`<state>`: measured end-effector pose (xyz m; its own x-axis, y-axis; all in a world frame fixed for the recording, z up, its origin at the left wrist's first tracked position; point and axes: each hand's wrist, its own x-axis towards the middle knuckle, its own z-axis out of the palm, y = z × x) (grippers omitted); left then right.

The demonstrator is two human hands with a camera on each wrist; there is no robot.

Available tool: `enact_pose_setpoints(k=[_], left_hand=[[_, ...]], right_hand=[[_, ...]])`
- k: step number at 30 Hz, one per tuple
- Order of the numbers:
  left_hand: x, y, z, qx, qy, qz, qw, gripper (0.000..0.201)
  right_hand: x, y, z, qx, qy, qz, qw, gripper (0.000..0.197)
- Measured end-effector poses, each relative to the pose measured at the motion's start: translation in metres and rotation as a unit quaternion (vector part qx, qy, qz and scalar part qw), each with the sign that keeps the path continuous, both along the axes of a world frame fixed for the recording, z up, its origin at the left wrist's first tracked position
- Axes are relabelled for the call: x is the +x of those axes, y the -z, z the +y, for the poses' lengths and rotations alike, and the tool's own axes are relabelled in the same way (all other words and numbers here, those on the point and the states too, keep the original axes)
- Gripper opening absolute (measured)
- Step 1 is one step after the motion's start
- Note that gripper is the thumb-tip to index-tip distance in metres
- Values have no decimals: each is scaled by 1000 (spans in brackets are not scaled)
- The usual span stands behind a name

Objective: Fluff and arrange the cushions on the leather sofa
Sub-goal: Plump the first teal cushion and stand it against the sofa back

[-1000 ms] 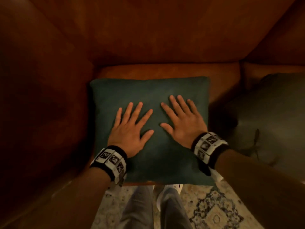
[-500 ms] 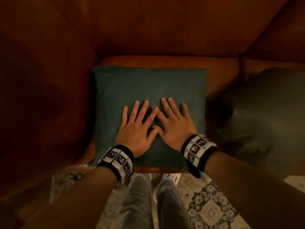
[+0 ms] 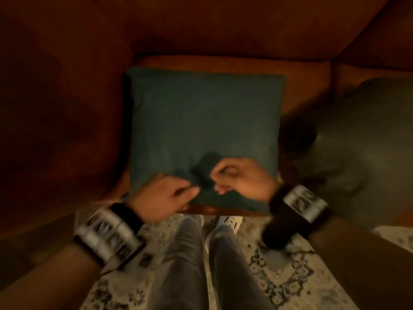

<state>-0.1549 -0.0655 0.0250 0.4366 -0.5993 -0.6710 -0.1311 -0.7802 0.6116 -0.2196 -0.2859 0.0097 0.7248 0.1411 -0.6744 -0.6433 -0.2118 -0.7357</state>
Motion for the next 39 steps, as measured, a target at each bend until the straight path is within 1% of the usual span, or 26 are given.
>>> enact_pose_setpoints(k=[1, 2, 3, 4, 6, 8, 9, 10, 11, 12, 13, 14, 15, 17, 19, 21, 24, 26, 28, 30, 31, 32, 33, 35, 37, 39], left_hand=[[2, 13, -18, -2, -76, 159, 984, 51], [9, 27, -27, 24, -143, 273, 951, 51], [15, 42, -27, 59, -187, 327, 925, 54], [20, 54, -18, 96, -201, 340, 914, 57], [27, 68, 8, 162, -207, 303, 916, 58], [27, 75, 44, 207, -228, 258, 916, 49], [28, 76, 65, 226, -205, 220, 927, 41], [30, 74, 82, 275, -112, 158, 942, 39], [31, 71, 92, 340, 21, 98, 935, 37], [29, 66, 94, 386, 166, 38, 907, 33], [24, 60, 87, 387, 263, 6, 884, 28], [14, 56, 69, 354, 317, 15, 880, 28], [0, 51, 44, 289, 342, 36, 893, 33], [-22, 47, -6, 147, 313, 104, 932, 44], [-24, 60, -31, 107, 252, 104, 956, 43], [-9, 78, -19, 151, 220, 80, 960, 39], [6, 85, 39, 273, 179, 55, 944, 42], [11, 86, 90, 305, 77, 21, 949, 46], [13, 80, 134, 337, -65, -12, 939, 45], [8, 77, 158, 349, -149, -45, 924, 39], [3, 73, 161, 310, -198, -35, 929, 45], [-5, 67, 158, 257, -245, -20, 934, 56], [-12, 64, 152, 211, -279, -11, 937, 64], [-25, 62, 139, 174, -315, -15, 933, 61], [-34, 68, 128, 173, -344, -30, 922, 46], [-42, 77, 125, 166, -352, -25, 921, 39]], right_hand=[[11, 6, 14, 72, 12, 91, 993, 12], [17, 15, 18, 100, 2, 160, 982, 16], [20, 25, 16, 95, -30, 208, 973, 19], [18, 33, 6, 78, -74, 241, 964, 22], [5, 48, -28, 35, -154, 290, 944, 25], [-13, 56, -67, -49, -209, 306, 927, 24], [-21, 54, -85, -113, -263, 284, 915, 26], [-29, 50, -98, -176, -321, 252, 896, 32], [-35, 45, -105, -229, -375, 217, 872, 38], [-39, 36, -104, -261, -423, 176, 850, 40], [-40, 27, -92, -258, -458, 142, 839, 38], [-39, 18, -72, -228, -483, 116, 837, 36], [-37, 15, -47, -188, -501, 100, 839, 33], [-26, 17, 3, -109, -464, 100, 873, 27], [-16, 34, 23, -96, -395, 127, 905, 26], [-15, 43, 11, -132, -418, 148, 887, 35], [-39, 49, -31, -215, -447, 190, 847, 39], [-63, 54, -60, -287, -434, 190, 833, 41], [-86, 55, -84, -359, -338, 190, 849, 39], [-110, 51, -99, -394, -112, 193, 892, 29], [-123, 50, -101, -386, 12, 190, 903, 21], [-135, 52, -100, -363, 98, 189, 907, 21], [-143, 52, -93, -330, 139, 191, 914, 30], [-155, 57, -74, -256, 145, 190, 937, 45], [-153, 58, -58, -233, 104, 156, 954, 41], [-149, 59, -52, -246, 128, 130, 952, 32]])
